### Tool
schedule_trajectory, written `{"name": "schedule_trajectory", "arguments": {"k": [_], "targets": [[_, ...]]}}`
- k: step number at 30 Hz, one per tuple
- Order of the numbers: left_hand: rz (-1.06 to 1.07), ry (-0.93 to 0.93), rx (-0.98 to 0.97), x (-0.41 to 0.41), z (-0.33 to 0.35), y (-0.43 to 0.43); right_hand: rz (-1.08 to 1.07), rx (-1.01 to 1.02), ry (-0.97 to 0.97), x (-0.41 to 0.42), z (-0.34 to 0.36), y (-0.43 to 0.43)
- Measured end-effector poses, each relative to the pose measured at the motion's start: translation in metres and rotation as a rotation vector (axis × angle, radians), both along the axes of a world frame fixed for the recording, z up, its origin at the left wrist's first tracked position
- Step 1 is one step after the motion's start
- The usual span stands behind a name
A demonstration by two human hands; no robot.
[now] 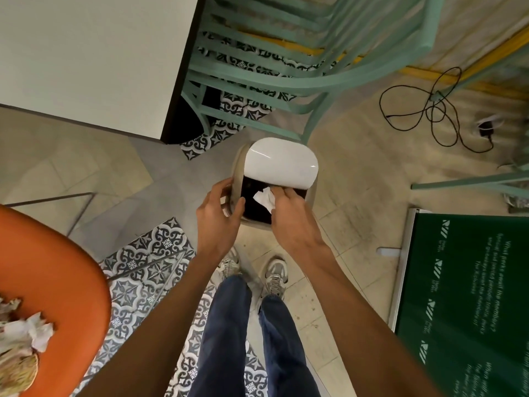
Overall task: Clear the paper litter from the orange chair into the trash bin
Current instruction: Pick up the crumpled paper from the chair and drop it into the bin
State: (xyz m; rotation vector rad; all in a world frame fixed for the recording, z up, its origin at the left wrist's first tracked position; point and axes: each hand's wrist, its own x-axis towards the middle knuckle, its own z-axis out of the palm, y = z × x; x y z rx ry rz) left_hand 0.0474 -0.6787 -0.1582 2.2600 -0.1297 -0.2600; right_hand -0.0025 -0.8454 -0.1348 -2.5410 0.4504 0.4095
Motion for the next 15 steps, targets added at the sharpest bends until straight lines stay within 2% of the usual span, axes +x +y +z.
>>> {"name": "schedule_trajectory", "arguments": {"k": [6,11,15], "targets": [[-0.018,0.011,-0.012,0.002,0.002,0.002,0.004,-0.036,0.047,0.009,-0.007,0.008],[-0.03,0.012,-0.021,-0.003,0.002,0.005,-0.043,0.043,-0.053,-0.002,0.003,0.018],[-0.057,0.011,-0.027,-0.011,0.01,0.015,-0.033,0.004,-0.121,-0.016,0.018,0.023]]}}
